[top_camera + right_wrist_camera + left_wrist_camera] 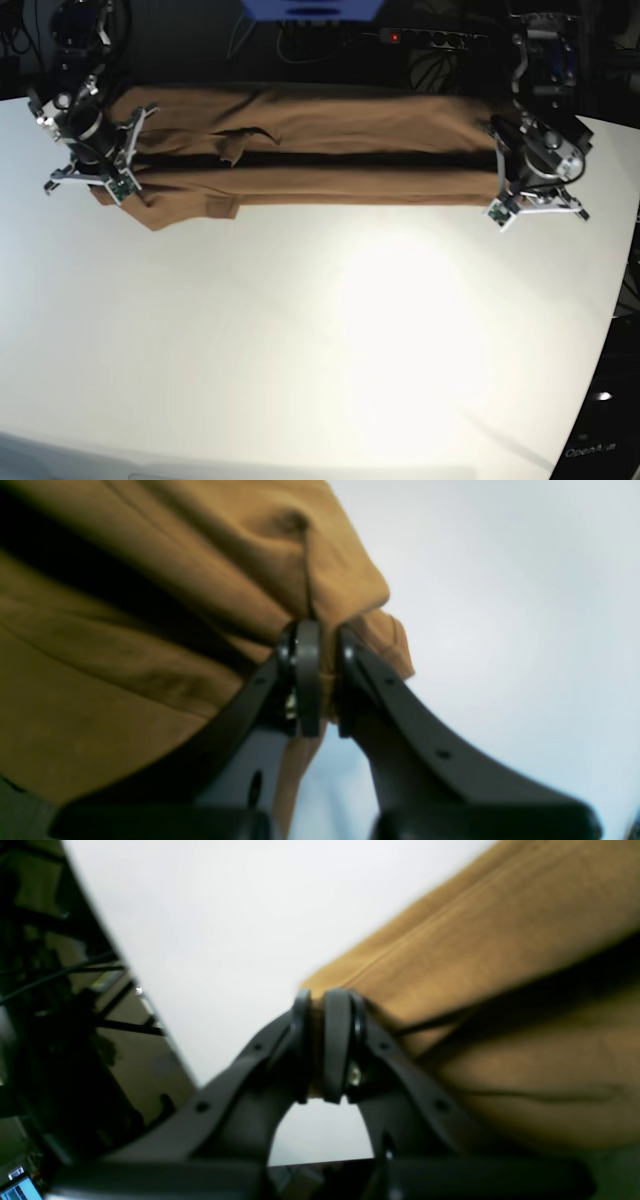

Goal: Fold the T-shirt properly
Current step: 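Pull the folded brown strip toward the robot with both grippers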

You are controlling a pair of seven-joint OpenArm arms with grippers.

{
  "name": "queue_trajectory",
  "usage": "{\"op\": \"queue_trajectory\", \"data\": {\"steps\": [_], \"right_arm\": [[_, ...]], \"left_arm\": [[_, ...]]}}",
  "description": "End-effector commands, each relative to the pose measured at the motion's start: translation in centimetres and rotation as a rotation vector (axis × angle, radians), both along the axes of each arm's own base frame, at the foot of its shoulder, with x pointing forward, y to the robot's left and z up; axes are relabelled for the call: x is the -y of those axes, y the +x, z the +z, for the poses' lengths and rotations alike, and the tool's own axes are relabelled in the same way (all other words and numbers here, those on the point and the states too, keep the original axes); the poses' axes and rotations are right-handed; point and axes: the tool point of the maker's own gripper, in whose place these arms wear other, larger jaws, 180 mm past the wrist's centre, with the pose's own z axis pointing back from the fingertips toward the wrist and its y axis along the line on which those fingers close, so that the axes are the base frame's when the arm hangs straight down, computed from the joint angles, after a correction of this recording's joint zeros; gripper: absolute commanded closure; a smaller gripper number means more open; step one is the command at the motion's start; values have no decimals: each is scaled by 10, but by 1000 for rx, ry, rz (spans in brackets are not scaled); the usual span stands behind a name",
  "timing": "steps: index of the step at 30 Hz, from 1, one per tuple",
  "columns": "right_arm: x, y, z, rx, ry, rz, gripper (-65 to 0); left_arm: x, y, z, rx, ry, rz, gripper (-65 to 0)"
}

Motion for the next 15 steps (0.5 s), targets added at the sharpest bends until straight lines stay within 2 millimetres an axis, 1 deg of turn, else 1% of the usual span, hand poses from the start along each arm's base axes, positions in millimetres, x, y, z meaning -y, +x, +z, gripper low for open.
{"op": "queue_trajectory", "data": {"steps": [1, 3, 5, 7, 12, 15], "right_arm": [[4, 5, 10, 37, -12, 4, -3], [8, -1, 6, 20, -36, 4, -3], [13, -8, 2, -1, -79, 5, -3], [7, -12, 0, 11, -78, 16, -3], [-5, -35, -12, 9, -83, 27, -3], [-10, -47, -14, 24, -70, 25, -3]], "left_arm": [[-3, 7, 5, 36, 8, 1, -27], [4, 6, -4, 31, -10, -4, -27], [7, 5, -10, 24, -10, -8, -26], [9, 4, -12, 21, -12, -6, -26], [10, 5, -12, 20, -14, -6, -26], [9, 4, -13, 17, -13, -4, -26]]}}
